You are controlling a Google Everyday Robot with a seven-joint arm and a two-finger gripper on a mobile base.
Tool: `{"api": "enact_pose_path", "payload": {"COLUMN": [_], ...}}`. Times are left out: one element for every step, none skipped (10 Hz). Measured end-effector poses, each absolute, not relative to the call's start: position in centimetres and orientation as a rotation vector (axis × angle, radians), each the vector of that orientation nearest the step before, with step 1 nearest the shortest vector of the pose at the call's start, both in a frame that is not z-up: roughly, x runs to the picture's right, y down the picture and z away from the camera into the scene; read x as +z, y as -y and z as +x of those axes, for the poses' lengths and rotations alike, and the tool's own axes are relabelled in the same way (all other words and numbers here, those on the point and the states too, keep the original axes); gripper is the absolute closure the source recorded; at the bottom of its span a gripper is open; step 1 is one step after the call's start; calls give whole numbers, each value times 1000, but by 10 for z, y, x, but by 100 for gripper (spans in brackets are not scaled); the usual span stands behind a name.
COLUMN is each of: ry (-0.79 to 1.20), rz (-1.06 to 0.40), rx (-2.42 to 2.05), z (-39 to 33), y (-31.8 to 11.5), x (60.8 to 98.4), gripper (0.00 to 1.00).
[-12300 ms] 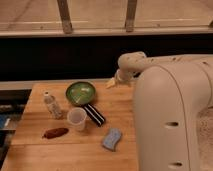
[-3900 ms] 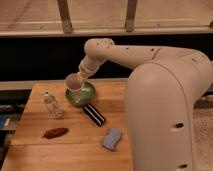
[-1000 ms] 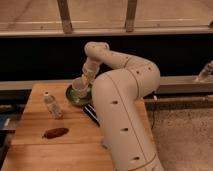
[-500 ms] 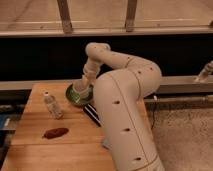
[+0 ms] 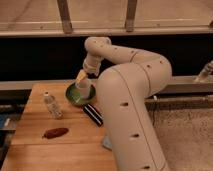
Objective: Place the ceramic cup in the ceramic bowl
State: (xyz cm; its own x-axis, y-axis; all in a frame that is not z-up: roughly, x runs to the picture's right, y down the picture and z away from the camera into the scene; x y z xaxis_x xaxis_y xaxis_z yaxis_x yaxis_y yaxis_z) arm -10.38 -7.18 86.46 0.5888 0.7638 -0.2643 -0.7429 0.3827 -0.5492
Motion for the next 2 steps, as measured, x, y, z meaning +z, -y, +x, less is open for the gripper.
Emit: {"api": "enact_pose_path", "payload": {"ry": [49, 55], "rz": [-635, -610], "rx": [974, 983], "z": [-98, -93], "y": [82, 86], "x": [847, 838], "gripper": [20, 20]}}
